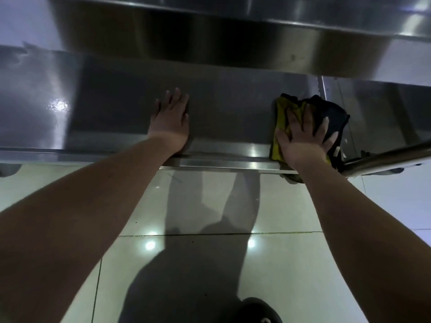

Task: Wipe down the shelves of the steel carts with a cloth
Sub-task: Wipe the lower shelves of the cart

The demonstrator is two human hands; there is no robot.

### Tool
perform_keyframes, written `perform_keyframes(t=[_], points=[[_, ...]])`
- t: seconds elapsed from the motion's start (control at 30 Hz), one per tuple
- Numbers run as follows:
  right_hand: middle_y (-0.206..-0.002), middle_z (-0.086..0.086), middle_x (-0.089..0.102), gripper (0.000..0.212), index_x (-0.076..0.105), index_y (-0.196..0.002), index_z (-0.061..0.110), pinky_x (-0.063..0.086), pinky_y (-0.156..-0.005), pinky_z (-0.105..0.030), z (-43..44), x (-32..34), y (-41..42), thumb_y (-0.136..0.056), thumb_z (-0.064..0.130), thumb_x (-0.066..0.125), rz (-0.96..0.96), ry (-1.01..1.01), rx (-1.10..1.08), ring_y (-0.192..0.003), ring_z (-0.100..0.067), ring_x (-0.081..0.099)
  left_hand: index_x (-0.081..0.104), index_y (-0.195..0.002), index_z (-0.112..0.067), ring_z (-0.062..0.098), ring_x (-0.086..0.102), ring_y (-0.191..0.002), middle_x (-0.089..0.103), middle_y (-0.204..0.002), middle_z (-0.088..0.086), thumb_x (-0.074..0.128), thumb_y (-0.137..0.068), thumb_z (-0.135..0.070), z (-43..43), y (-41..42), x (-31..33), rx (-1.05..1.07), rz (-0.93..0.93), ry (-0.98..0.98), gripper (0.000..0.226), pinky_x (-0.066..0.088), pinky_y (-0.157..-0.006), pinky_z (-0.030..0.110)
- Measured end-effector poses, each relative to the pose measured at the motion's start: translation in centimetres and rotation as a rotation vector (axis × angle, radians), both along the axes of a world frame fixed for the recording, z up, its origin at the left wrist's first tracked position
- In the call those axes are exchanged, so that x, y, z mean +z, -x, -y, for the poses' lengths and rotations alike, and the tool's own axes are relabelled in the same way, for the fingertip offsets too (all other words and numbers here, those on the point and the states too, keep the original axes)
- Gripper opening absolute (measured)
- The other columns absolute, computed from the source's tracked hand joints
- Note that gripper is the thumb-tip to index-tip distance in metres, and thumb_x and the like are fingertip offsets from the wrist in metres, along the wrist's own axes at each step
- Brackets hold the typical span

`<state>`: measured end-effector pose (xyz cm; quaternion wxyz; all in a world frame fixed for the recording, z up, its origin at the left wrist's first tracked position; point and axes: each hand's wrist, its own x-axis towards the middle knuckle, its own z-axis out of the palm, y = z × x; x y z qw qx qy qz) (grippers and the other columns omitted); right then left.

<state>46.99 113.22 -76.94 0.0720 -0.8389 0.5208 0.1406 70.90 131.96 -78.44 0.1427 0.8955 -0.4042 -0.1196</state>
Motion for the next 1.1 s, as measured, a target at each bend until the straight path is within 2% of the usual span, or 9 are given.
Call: perform_keyframes(t=[0.1, 0.2, 0.27, 0.4, 0.6, 0.73, 0.83, 0.97, 1.1], points=[[-0.162, 0.009, -0.013, 0.06, 0.0, -0.151, 0.046, -0.009, -0.113, -0.064, -0.3, 0.0, -0.4, -0.096, 0.063, 0.017, -0.003, 0.008, 0.007, -0.146, -0.039, -0.016, 0.021, -0.154, -0.021, 0.021, -0.001, -0.15, 0.008, -0.163, 0.0, 0.034, -0.102, -0.024, -3.6, -2.4, 0.4, -0.089, 0.088, -0.018, 0.054, -0.001, -0.121, 0.038], [-0.162, 0.008, -0.013, 0.061, -0.001, -0.151, 0.046, -0.007, -0.114, -0.064, -0.2, 0.1, -0.3, -0.096, 0.064, 0.015, -0.024, 0.019, 0.009, -0.146, -0.039, -0.015, 0.024, -0.154, -0.022, 0.025, 0.001, -0.15, 0.012, -0.163, 0.003, 0.032, -0.101, -0.032, -8.8, -6.0, 0.5, -0.002, 0.214, -0.06, 0.054, -0.005, -0.12, 0.046], [-0.162, 0.007, -0.014, 0.061, -0.002, -0.152, 0.045, -0.006, -0.113, -0.066, -0.8, 0.3, -1.0, -0.096, 0.063, 0.014, -0.024, 0.018, -0.01, -0.147, -0.04, -0.015, 0.023, -0.154, -0.022, 0.027, 0.0, -0.15, 0.011, -0.163, 0.003, 0.036, -0.102, -0.031, -10.3, -7.4, 0.4, 0.083, 0.196, -0.096, 0.054, -0.004, -0.119, 0.052], [-0.162, 0.005, -0.015, 0.062, -0.003, -0.152, 0.044, -0.003, -0.111, -0.069, -4.7, 0.4, -6.4, -0.096, 0.063, 0.014, 0.013, 0.021, -0.028, -0.146, -0.043, -0.012, 0.023, -0.154, -0.019, 0.026, 0.003, -0.15, 0.013, -0.163, 0.004, 0.037, -0.101, -0.025, -9.7, -7.8, -0.2, 0.093, 0.165, -0.086, 0.055, -0.004, -0.119, 0.053], [-0.163, 0.006, -0.01, 0.06, 0.008, -0.151, 0.045, -0.01, -0.107, -0.071, -16.6, -0.1, -18.3, -0.095, 0.062, 0.019, 0.097, -0.013, 0.502, -0.144, -0.045, -0.016, 0.021, -0.154, -0.02, 0.023, 0.008, -0.15, 0.013, -0.163, 0.003, 0.026, -0.1, -0.03, -10.4, -7.7, -0.4, 0.077, 0.154, -0.067, 0.056, 0.001, -0.12, 0.049], [-0.162, 0.014, -0.007, 0.059, 0.013, -0.15, 0.05, -0.008, -0.109, -0.07, -17.4, -0.4, -19.9, -0.094, 0.066, 0.022, 0.127, -0.019, 0.709, -0.147, -0.04, -0.013, 0.021, -0.154, -0.02, 0.021, 0.008, -0.15, 0.013, -0.163, 0.002, 0.022, -0.095, -0.031, -10.7, -7.8, -0.5, 0.081, 0.128, -0.057, 0.06, 0.001, -0.12, 0.047], [-0.162, 0.016, -0.005, 0.06, 0.014, -0.15, 0.049, -0.008, -0.111, -0.068, -12.4, -0.4, -17.8, -0.093, 0.068, 0.02, 0.147, 0.007, 0.595, -0.148, -0.038, -0.012, 0.023, -0.154, -0.023, 0.02, 0.008, -0.15, 0.014, -0.163, 0.0, 0.033, -0.101, -0.024, -10.8, -7.8, -0.6, 0.099, 0.126, -0.039, 0.054, 0.002, -0.12, 0.047], [-0.163, 0.013, -0.006, 0.066, 0.005, -0.151, 0.048, -0.006, -0.112, -0.067, -3.5, -0.1, -11.4, -0.091, 0.071, 0.021, 0.13, 0.031, 0.196, -0.146, -0.043, -0.013, 0.023, -0.153, -0.025, 0.02, 0.01, -0.149, 0.015, -0.162, -0.001, 0.035, -0.1, -0.026, -10.7, -7.8, -1.0, 0.105, 0.154, -0.045, 0.055, 0.003, -0.119, 0.048], [-0.162, 0.012, -0.011, 0.063, 0.005, -0.151, 0.049, -0.006, -0.113, -0.066, -1.8, 0.3, -9.5, -0.093, 0.066, 0.023, 0.098, 0.01, -0.015, -0.145, -0.045, -0.013, 0.024, -0.153, -0.025, 0.019, 0.01, -0.149, 0.015, -0.162, -0.001, 0.036, -0.099, -0.026, -10.6, -7.7, -1.2, 0.115, 0.168, -0.02, 0.055, 0.002, -0.119, 0.048]])
